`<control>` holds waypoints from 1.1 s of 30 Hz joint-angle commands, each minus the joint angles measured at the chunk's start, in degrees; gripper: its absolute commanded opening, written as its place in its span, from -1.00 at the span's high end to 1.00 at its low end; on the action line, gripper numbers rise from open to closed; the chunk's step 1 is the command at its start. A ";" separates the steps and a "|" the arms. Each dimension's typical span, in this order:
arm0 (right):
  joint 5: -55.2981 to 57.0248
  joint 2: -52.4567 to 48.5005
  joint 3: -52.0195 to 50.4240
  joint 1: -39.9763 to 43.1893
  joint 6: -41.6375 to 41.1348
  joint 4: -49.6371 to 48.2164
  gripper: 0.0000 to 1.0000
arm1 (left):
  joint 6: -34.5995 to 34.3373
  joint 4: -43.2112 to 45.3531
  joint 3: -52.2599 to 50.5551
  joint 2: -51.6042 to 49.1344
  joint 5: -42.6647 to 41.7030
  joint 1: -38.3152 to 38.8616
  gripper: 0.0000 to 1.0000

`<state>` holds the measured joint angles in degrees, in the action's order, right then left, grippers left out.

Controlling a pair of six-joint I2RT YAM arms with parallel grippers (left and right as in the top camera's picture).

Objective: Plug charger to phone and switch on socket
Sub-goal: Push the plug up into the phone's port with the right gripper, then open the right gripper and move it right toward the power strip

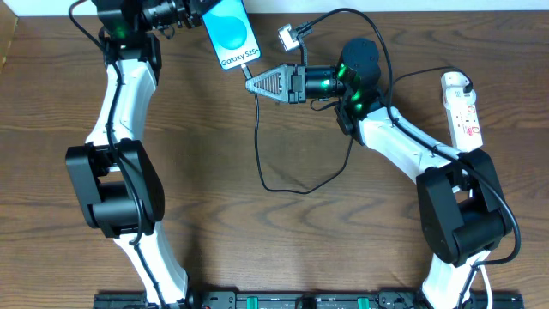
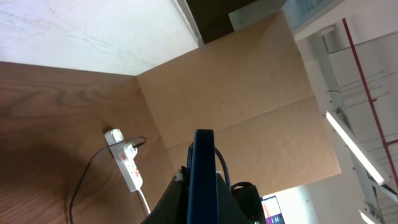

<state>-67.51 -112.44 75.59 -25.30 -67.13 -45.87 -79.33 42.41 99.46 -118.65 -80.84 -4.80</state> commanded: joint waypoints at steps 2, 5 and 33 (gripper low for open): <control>3.56 1.46 0.46 -0.07 0.98 -0.22 0.97 | 3.10 0.55 0.87 0.33 -2.10 1.81 0.85; 5.33 1.46 0.46 -0.09 0.04 -0.24 0.98 | 4.63 0.55 0.87 0.33 -1.29 2.45 0.86; 7.34 1.46 0.46 7.02 -1.14 -0.98 -0.98 | 2.34 0.11 0.87 0.33 -7.85 -2.95 0.85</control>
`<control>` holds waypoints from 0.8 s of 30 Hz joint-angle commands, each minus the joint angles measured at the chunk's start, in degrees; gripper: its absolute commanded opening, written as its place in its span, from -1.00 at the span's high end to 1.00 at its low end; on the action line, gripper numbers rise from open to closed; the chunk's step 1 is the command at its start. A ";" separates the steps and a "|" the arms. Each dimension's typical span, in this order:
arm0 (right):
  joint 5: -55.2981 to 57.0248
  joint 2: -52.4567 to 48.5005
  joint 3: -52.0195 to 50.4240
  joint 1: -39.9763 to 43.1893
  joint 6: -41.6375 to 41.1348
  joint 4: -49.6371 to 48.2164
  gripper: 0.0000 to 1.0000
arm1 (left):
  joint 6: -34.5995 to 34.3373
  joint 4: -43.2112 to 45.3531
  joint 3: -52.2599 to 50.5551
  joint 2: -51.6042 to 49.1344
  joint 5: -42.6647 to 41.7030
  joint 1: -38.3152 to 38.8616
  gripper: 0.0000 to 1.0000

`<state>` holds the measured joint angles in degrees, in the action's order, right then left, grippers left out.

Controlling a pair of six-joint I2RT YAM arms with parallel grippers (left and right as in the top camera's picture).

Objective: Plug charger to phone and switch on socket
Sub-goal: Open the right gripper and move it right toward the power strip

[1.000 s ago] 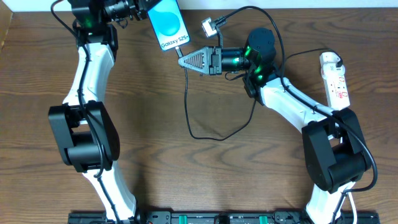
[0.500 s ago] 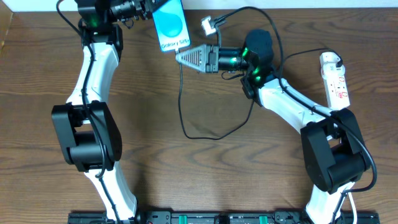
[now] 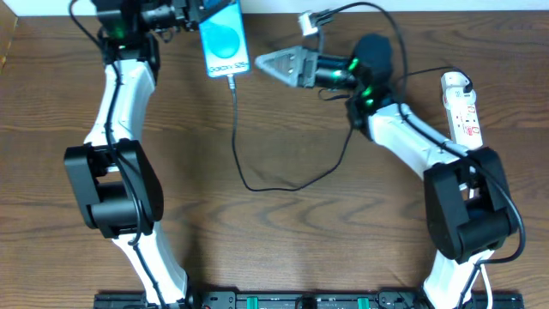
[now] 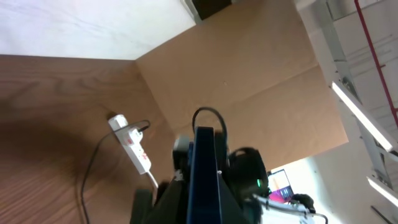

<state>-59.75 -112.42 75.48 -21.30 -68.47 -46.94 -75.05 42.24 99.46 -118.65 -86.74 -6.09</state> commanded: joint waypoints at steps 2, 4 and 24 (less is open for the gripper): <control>-0.39 1.44 0.57 5.20 0.90 1.92 -0.99 | -3.52 0.28 0.87 0.33 -1.97 -2.64 0.85; -0.37 1.44 0.57 7.06 3.72 7.58 -0.98 | -5.40 0.31 0.87 0.33 -1.64 -3.56 0.85; 34.23 1.44 0.57 9.22 36.48 77.70 -0.98 | -2.49 0.31 0.87 0.33 2.12 -4.07 0.85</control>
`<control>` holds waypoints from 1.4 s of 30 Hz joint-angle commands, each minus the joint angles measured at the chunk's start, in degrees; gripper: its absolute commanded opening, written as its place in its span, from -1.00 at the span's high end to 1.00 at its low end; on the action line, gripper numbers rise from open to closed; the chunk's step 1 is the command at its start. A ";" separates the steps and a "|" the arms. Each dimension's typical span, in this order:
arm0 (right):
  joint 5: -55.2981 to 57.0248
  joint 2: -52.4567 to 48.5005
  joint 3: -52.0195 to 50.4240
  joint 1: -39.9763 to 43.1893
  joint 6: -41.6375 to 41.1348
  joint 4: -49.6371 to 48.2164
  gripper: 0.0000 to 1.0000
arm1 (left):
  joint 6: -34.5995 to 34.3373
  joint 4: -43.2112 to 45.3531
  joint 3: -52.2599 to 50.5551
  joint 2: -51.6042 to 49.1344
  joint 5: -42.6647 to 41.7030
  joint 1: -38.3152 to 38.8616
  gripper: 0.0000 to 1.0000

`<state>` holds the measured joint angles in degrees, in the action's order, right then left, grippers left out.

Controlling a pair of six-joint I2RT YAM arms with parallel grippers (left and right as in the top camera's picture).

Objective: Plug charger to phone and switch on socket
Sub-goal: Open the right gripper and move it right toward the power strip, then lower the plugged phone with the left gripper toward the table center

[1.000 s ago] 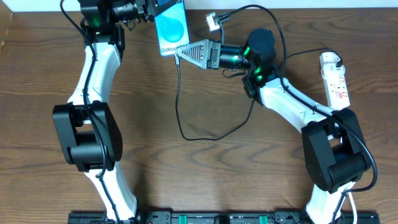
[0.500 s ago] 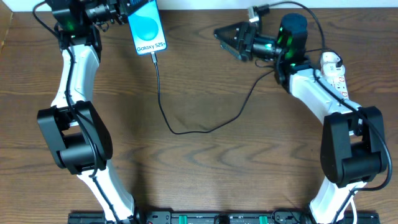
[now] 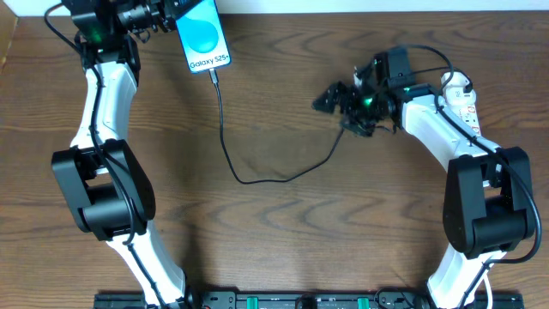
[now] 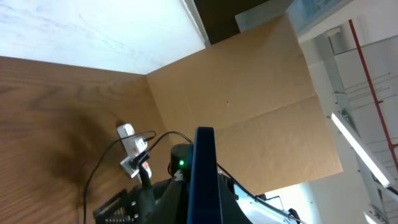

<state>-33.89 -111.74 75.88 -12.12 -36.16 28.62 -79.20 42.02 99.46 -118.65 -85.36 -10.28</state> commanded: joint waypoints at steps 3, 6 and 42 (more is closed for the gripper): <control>11.30 0.76 0.17 0.04 5.18 4.72 -0.99 | 3.02 0.52 0.87 0.31 0.76 0.63 0.85; 13.60 0.76 0.17 0.04 5.16 6.62 -0.99 | 4.85 0.50 0.87 0.20 0.76 1.55 0.85; 3.58 3.37 0.20 6.62 8.02 12.02 -0.99 | 43.74 -33.73 0.85 -10.93 6.95 4.24 0.85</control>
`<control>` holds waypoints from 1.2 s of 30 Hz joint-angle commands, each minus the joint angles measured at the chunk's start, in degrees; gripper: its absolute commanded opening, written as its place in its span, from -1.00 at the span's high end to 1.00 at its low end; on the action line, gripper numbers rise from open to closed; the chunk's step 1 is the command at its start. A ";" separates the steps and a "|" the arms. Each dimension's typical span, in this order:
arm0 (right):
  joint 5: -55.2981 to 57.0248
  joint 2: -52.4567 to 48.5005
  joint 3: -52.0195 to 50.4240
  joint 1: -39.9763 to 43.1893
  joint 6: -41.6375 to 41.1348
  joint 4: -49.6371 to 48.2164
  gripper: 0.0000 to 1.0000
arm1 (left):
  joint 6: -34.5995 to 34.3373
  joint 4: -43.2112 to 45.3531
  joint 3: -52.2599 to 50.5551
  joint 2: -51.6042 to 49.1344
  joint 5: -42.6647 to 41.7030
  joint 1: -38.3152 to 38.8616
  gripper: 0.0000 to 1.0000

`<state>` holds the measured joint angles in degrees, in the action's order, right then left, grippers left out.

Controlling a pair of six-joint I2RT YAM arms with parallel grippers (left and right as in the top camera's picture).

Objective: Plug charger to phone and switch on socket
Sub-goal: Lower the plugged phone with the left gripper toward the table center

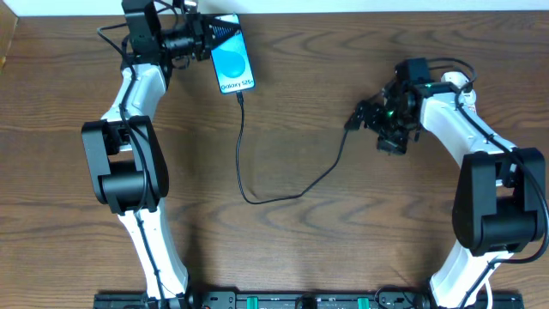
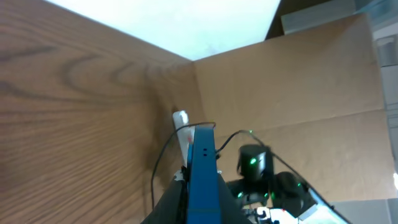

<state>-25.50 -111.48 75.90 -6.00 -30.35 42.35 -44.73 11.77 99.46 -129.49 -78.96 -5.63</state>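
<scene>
My left gripper (image 1: 220,36) is shut on the upper end of the phone (image 1: 234,62), whose blue screen faces up at the table's far left-centre. In the left wrist view the phone (image 2: 202,165) stands edge-on between the fingers (image 2: 177,199). The black charger cable (image 1: 246,163) is plugged into the phone's lower end and loops across the table towards the right. My right gripper (image 1: 358,118) points left beside that cable; its jaws are too dark to read. The white power strip (image 1: 455,81) lies behind the right arm, mostly hidden.
The brown wooden table (image 1: 326,240) ends at a white wall along the far side. A brown cardboard panel (image 2: 298,87) stands beyond the power strip (image 2: 182,124). The cable's slack lies in a wide loop mid-table.
The left gripper has moved the phone to the right and slightly nearer, and the cable followed. The right gripper has shifted right and nearer, closer to the power strip.
At first the right gripper was at the phone's lower end with the cable plug, while the left held the phone. Then the cable hung from the phone and the right gripper stood clear. Later the right gripper was further right, and now it is near the power strip.
</scene>
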 commanded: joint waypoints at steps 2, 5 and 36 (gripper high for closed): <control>-6.10 4.31 0.17 0.48 2.34 -3.61 -0.98 | 12.17 -7.74 0.85 -0.09 2.03 -0.42 0.86; -6.14 6.29 0.17 0.44 2.56 -5.55 -0.99 | 15.93 -12.63 0.81 -0.09 2.25 -0.15 0.86; -5.97 11.13 0.17 -2.21 4.31 -8.07 -0.99 | 25.38 -34.05 -0.28 -0.70 26.16 16.02 0.85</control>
<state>-30.92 -101.56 75.90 -7.11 -27.31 34.41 -18.24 -22.15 99.46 -129.58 -53.36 8.69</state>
